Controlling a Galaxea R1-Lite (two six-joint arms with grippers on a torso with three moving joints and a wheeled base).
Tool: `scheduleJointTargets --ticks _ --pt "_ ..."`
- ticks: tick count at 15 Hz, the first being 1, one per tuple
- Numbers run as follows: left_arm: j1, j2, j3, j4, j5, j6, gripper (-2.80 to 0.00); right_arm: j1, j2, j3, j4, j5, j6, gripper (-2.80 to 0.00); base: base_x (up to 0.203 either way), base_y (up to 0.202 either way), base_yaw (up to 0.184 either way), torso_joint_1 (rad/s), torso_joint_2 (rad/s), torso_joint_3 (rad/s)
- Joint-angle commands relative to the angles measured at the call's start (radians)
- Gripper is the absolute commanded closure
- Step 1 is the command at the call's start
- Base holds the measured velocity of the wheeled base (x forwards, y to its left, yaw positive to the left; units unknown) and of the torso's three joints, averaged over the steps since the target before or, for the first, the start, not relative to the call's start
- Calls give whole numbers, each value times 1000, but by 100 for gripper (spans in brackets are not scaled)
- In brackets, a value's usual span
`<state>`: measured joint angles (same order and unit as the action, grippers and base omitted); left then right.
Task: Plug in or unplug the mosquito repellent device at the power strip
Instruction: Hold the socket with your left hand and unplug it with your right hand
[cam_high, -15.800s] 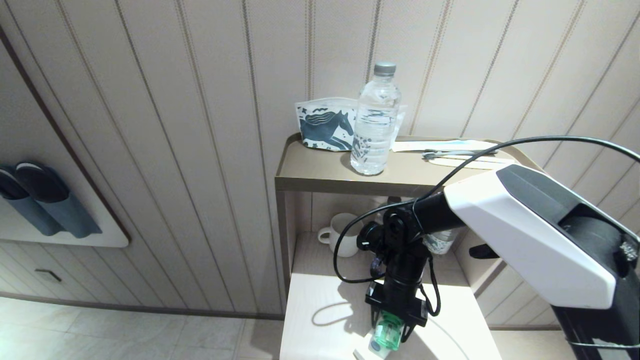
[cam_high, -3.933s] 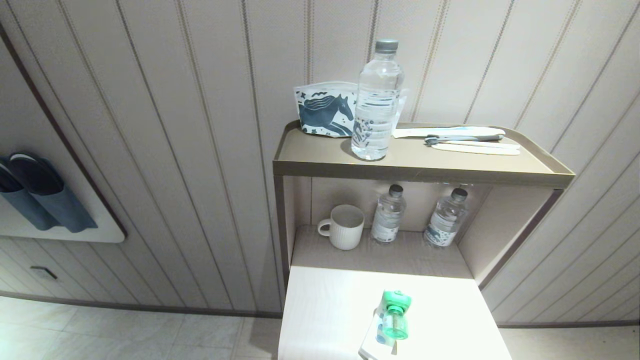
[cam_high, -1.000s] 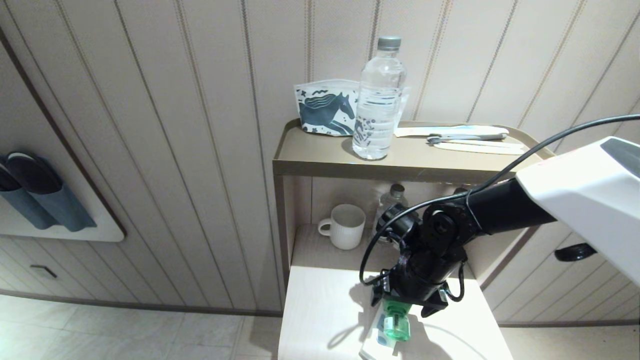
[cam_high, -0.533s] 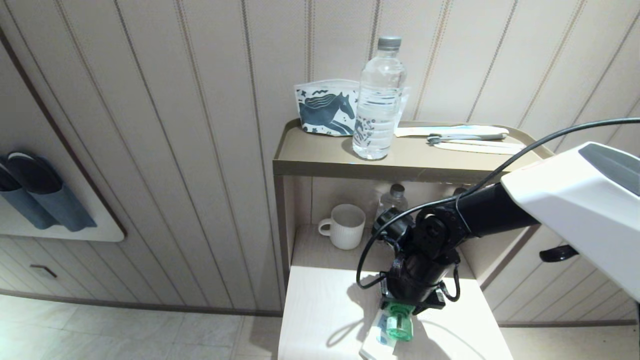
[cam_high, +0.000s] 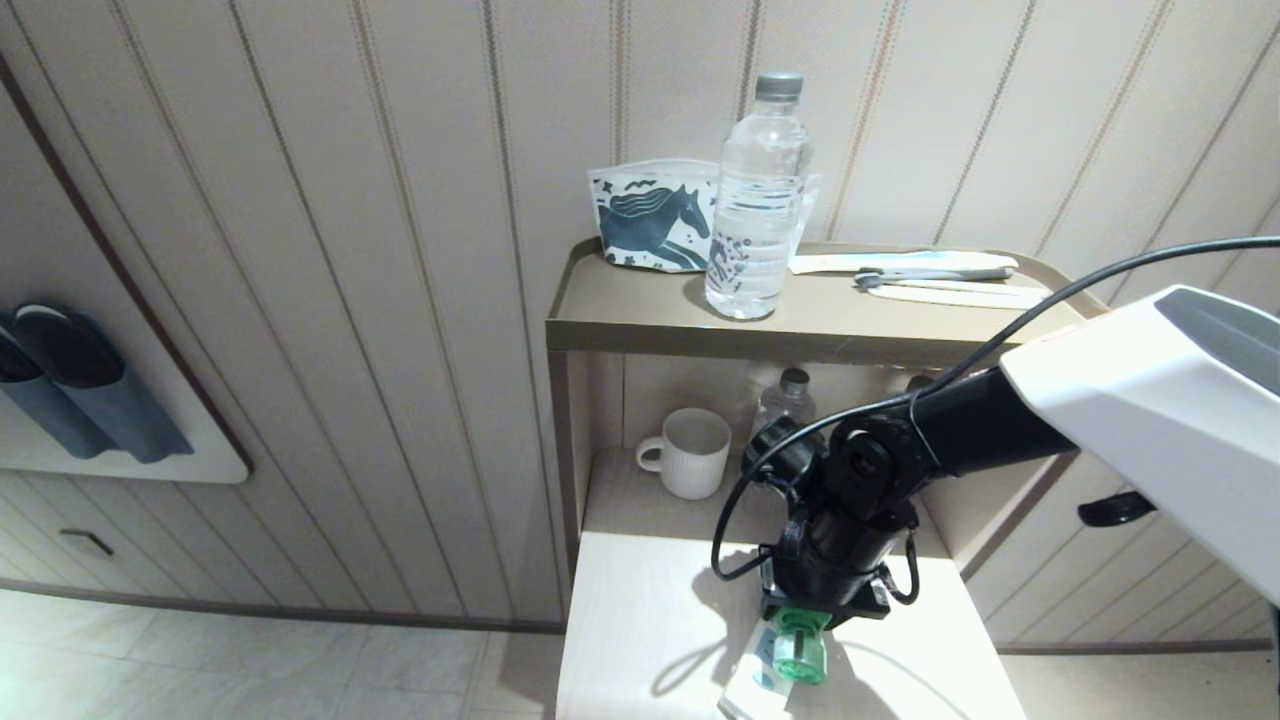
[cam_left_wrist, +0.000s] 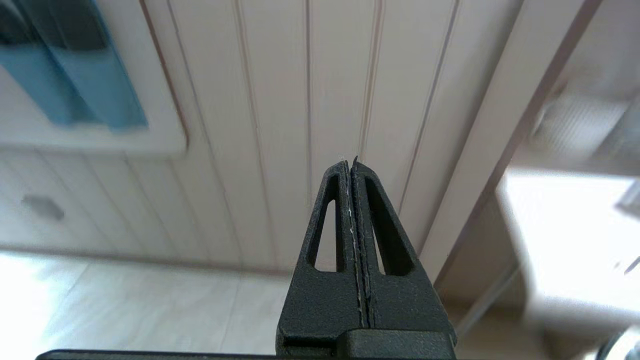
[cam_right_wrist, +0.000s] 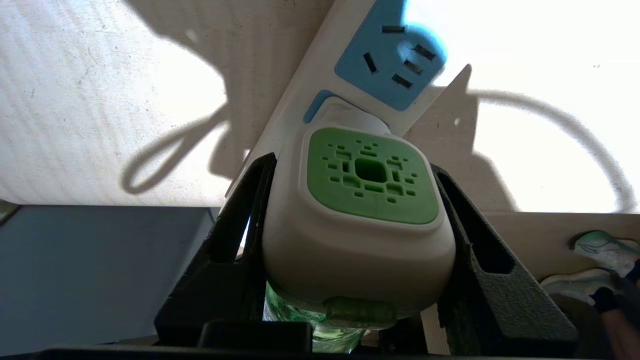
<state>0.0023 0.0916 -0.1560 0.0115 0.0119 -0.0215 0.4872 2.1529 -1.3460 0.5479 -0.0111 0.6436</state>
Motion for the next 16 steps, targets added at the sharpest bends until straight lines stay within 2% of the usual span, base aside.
scheduleJointTargets --ticks 1,3,4,6,7,8,11,12,14,16 --pt "0 189 -196 2 2 -53 0 2 -10 5 4 0 4 0 0 0 0 0 0 0" --pt "-7 453 -445 62 -40 -156 0 6 -12 -3 4 2 2 0 0 0 0 0 0 0" --pt "-20 569 -517 109 -109 -192 0 19 -12 -5 4 1 2 0 0 0 0 0 0 0" --pt "-71 812 -574 190 -314 -235 0 36 -19 -13 3 -3 1 0 0 0 0 0 0 0" --pt "-115 913 -573 211 -373 -232 0 36 -20 -22 4 -3 1 0 0 0 0 0 0 0" --pt "-203 1027 -563 231 -427 -212 0 37 -19 -34 6 -3 1 0 0 0 0 0 0 0" --pt "-503 1241 -566 260 -497 -179 0 36 -13 -84 11 -3 1 0 0 0 0 0 0 0" --pt "-576 1315 -584 265 -509 -180 0 36 -8 -96 10 -3 2 0 0 0 0 0 0 0" --pt "-681 1443 -647 261 -520 -212 0 35 20 -119 7 1 4 0 0 0 0 0 0 0" --pt "-758 1532 -701 186 -520 -270 0 34 61 -134 6 4 5 0 0 0 0 0 0 0"
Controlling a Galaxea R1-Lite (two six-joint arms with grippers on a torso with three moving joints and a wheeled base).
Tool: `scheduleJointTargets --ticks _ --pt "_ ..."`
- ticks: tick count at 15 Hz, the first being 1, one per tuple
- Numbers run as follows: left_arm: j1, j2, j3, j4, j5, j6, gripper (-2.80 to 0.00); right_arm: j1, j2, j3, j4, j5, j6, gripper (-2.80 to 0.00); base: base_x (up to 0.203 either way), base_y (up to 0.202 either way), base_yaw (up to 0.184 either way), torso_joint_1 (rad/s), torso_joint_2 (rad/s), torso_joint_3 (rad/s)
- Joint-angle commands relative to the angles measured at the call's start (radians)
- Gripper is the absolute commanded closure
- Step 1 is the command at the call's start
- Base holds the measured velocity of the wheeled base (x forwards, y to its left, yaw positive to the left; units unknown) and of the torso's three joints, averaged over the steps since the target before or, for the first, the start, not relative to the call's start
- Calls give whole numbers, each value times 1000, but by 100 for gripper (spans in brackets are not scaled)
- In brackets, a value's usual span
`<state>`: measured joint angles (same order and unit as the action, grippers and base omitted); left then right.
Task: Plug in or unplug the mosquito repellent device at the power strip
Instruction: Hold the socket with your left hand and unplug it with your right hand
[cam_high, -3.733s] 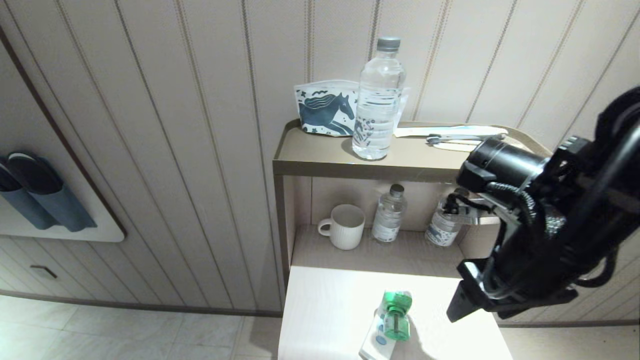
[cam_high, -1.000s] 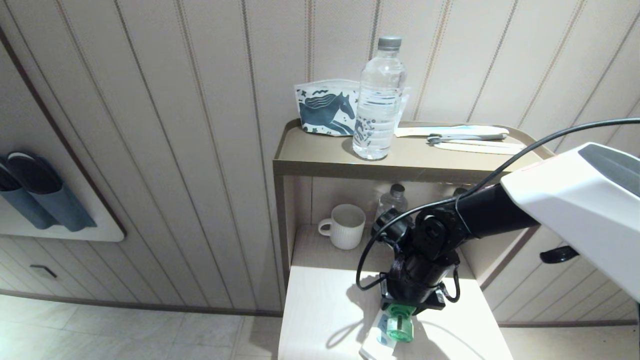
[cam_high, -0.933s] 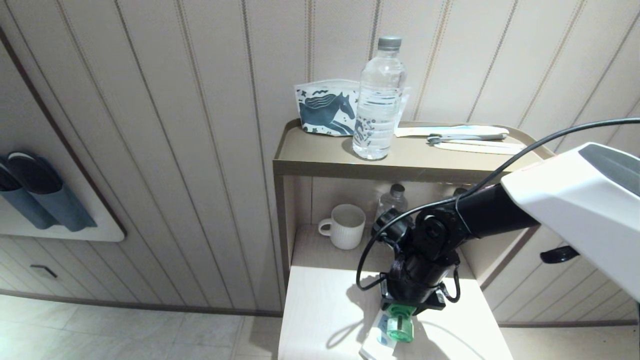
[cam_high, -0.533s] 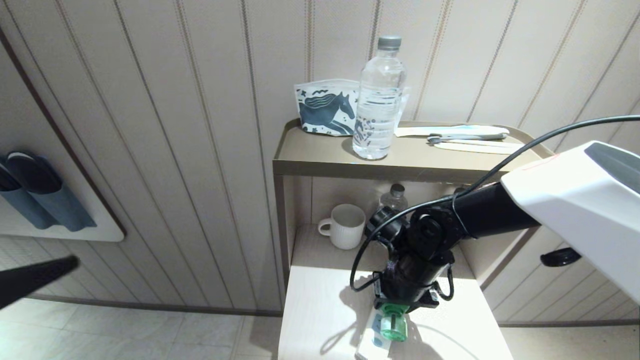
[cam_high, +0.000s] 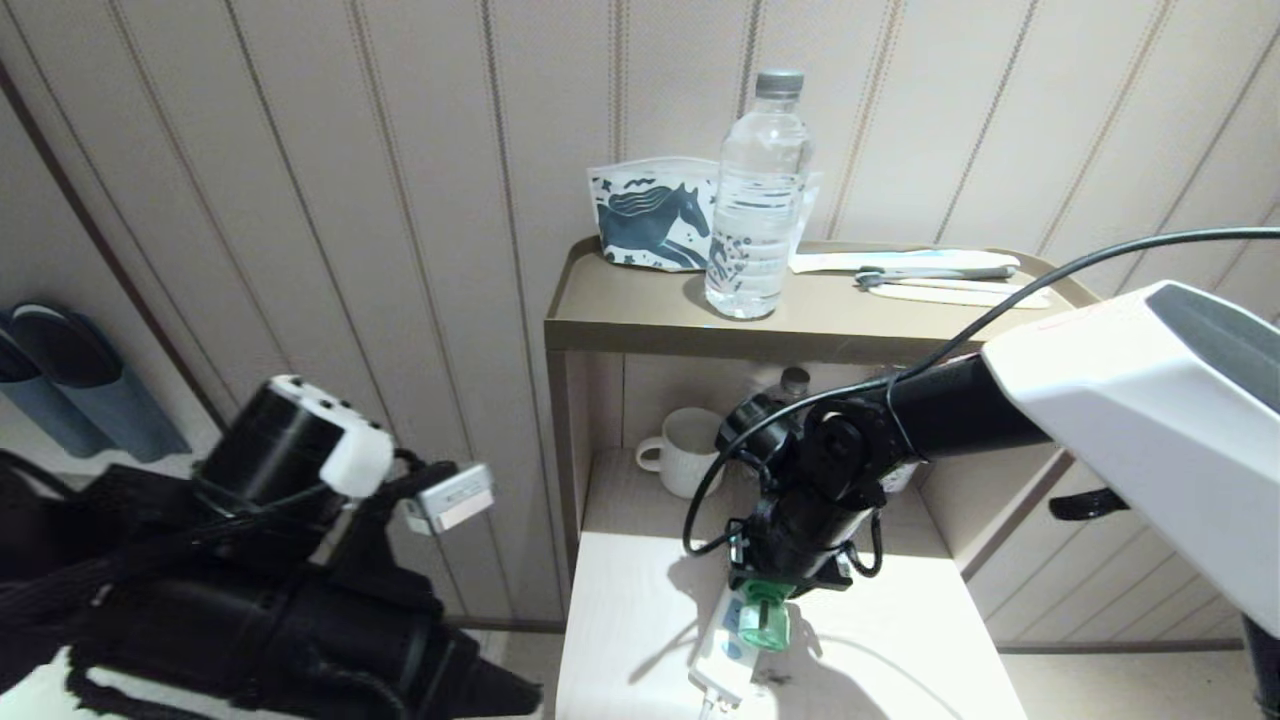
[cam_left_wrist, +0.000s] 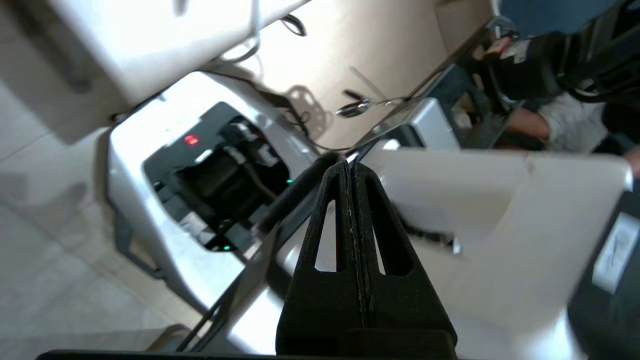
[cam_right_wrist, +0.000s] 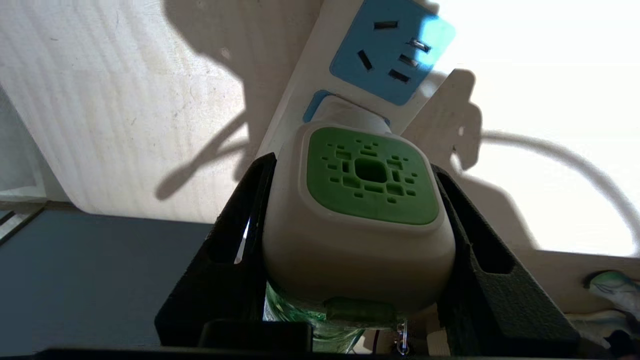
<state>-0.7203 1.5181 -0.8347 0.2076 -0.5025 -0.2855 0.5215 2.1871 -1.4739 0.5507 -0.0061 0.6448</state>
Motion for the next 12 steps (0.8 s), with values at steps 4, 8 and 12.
scheduleJointTargets --ticks 4,8,12 --pt "-157 221 -36 -188 73 -43 0 0 34 5 2 5 4 0 0 0 0 0 0 0" --pt "-174 298 -80 -238 79 -43 0 -1 40 -2 0 9 -2 0 0 0 0 0 0 0" --pt "-174 331 -91 -251 81 -90 0 -1 45 -8 0 23 -1 0 0 0 0 0 0 0"
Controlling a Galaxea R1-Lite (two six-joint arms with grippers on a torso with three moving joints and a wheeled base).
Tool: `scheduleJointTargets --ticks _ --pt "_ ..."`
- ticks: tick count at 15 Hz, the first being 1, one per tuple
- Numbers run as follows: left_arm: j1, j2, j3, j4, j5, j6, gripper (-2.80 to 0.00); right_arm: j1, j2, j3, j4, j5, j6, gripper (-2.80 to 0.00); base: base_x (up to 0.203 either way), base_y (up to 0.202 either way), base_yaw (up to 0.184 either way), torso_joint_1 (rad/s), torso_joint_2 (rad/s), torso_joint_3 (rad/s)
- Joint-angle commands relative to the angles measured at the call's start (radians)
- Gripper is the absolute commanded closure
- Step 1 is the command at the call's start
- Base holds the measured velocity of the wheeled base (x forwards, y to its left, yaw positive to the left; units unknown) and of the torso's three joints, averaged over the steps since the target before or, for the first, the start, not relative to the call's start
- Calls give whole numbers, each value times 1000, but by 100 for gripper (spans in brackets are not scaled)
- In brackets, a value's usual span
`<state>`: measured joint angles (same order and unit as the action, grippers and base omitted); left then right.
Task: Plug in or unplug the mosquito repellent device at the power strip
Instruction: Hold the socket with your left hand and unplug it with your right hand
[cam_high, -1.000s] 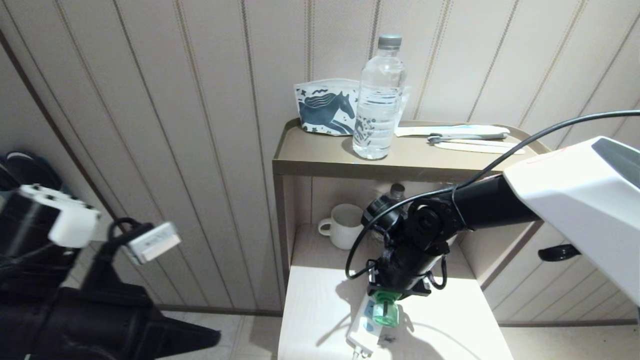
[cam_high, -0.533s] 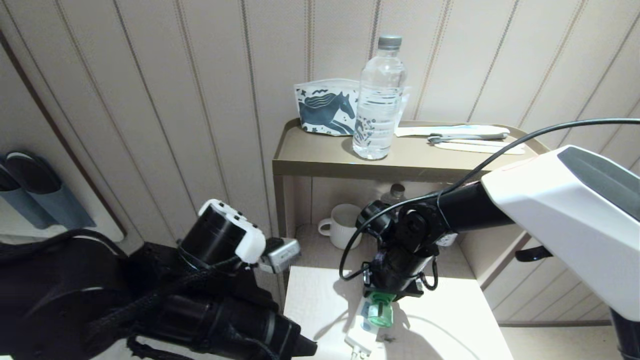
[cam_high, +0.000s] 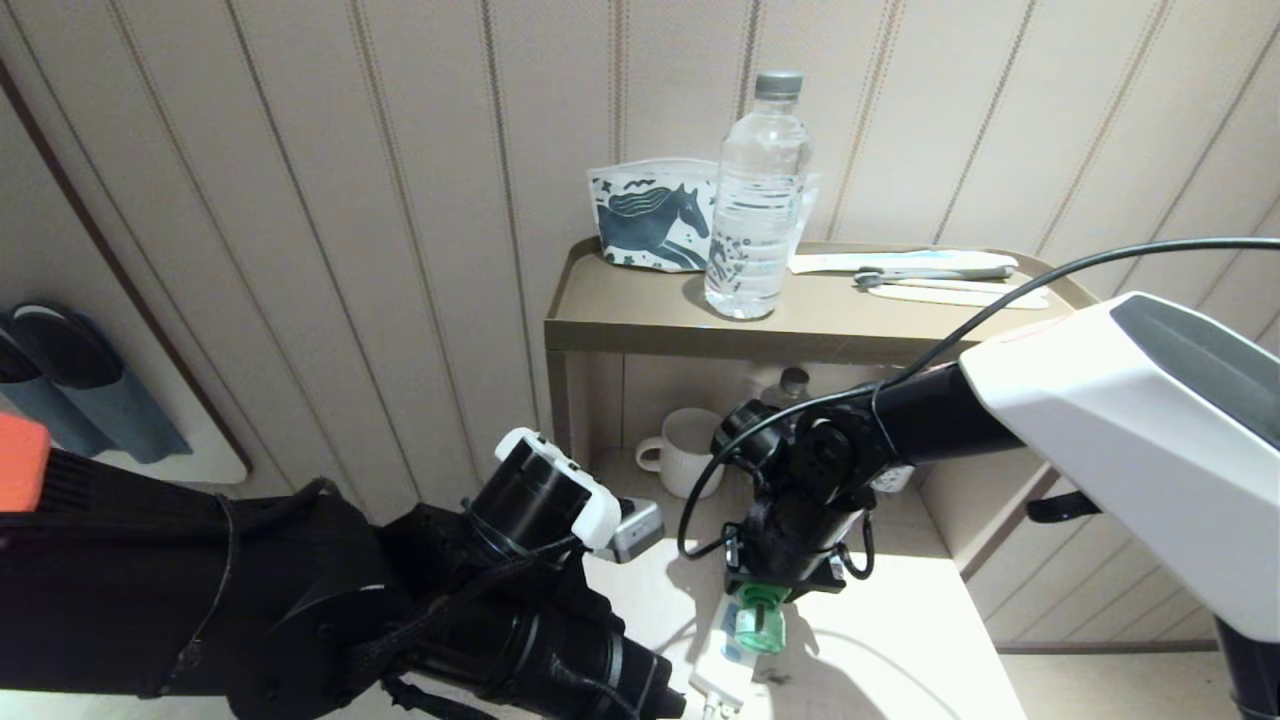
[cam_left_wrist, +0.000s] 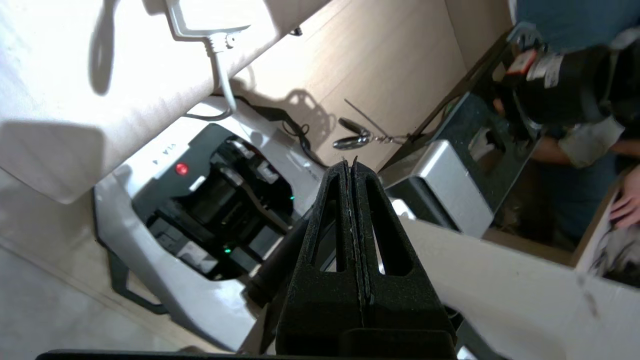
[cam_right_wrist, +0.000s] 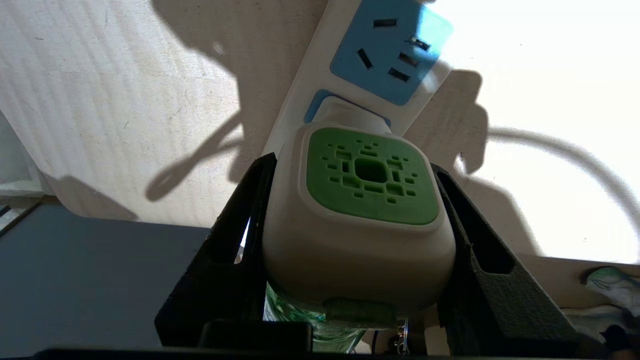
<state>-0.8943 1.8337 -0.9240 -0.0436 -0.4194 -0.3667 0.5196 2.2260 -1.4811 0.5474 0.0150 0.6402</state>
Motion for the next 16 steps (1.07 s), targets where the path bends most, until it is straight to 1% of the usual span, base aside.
scheduleJointTargets --ticks 1,3,4,6,8,9,10,11,12,14,16 --pt "-1 26 -2 -16 -2 -26 0 0 9 -2 3 9 3 0 0 0 0 0 0 0" --pt "-13 88 5 -115 4 -48 0 -3 25 -19 3 29 4 0 0 0 0 0 0 0" --pt "-27 109 7 -145 8 -51 0 -3 26 -21 3 30 4 0 0 0 0 0 0 0" --pt "-42 151 -6 -194 10 -51 0 -9 32 -28 3 31 4 0 0 0 0 0 0 0" --pt "-57 184 -32 -217 11 -51 0 -15 34 -35 3 33 7 0 0 0 0 0 0 0" --pt "-71 213 -54 -223 22 -51 0 -19 35 -35 3 34 7 0 0 0 0 0 0 0" --pt "-88 238 -66 -229 44 -52 0 -21 38 -36 2 34 7 0 0 0 0 0 0 0" --pt "-109 261 -71 -242 88 -51 0 -22 44 -39 2 33 7 0 0 0 0 0 0 0" --pt "-128 278 -71 -260 139 -51 0 -25 47 -43 1 33 9 0 0 0 0 0 0 0" --pt "-145 307 -68 -303 272 -51 0 -36 49 -48 0 34 9 0 0 0 0 0 0 0" --pt "-147 311 -60 -326 321 -52 0 -38 50 -50 0 38 10 0 0 0 0 0 0 0"
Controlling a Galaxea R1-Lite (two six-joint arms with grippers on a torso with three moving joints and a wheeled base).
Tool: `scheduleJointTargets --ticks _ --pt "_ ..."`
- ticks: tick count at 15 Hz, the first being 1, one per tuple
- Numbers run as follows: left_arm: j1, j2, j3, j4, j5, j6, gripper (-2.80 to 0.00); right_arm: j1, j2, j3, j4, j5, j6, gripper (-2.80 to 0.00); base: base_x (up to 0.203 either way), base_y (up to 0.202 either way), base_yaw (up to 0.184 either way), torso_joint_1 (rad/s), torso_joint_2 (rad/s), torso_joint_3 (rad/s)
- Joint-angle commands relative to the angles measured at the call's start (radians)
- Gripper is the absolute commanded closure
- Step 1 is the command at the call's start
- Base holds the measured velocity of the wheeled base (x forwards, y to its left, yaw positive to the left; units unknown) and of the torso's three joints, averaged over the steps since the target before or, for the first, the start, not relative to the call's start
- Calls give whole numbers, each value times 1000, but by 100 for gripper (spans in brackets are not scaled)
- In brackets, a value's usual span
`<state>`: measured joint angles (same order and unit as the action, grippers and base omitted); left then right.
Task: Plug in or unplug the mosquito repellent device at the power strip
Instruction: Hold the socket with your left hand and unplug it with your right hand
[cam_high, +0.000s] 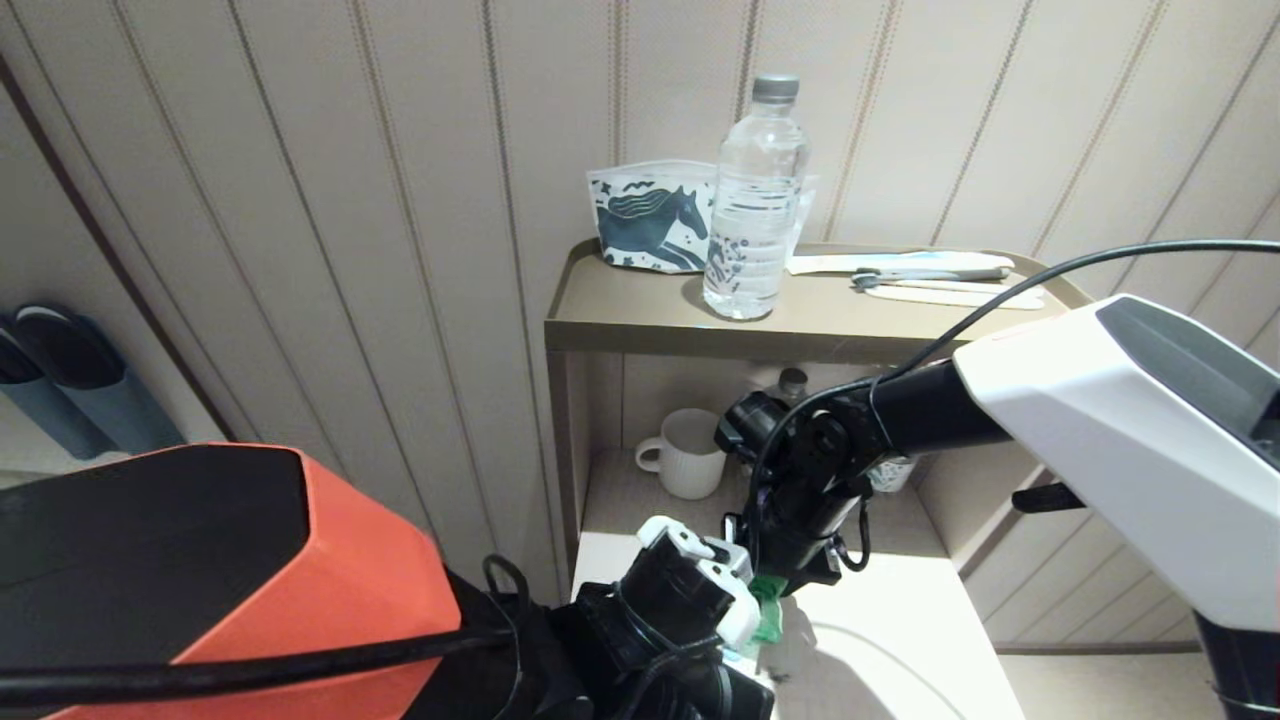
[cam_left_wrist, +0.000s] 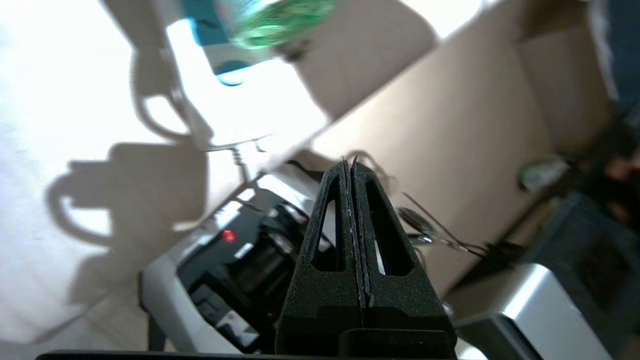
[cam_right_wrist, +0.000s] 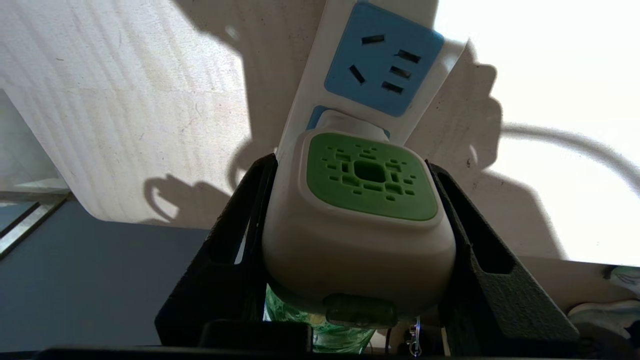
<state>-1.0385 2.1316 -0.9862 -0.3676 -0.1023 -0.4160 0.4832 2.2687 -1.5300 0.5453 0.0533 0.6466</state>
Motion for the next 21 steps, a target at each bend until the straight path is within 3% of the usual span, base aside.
scheduleJointTargets --ticks 1,3,6,10,17,21 --pt "-3 14 5 -12 56 -3 0 -2 8 -1 2 3 3 0 0 0 0 0 0 0" --pt "-3 26 17 -47 185 -28 0 -2 8 -1 2 5 4 0 0 0 0 0 0 0" --pt "-6 54 27 -83 301 -75 0 -2 8 1 2 5 4 0 0 0 0 0 0 0" --pt "-19 93 -2 -75 316 -99 0 -2 8 1 2 5 4 0 0 0 0 0 0 0" --pt "-126 153 -68 -43 382 -116 0 -3 22 -2 -4 5 5 0 0 0 0 0 0 0" --pt "-117 220 -108 -51 428 -118 0 -2 26 -2 -5 5 5 0 0 0 0 0 0 0"
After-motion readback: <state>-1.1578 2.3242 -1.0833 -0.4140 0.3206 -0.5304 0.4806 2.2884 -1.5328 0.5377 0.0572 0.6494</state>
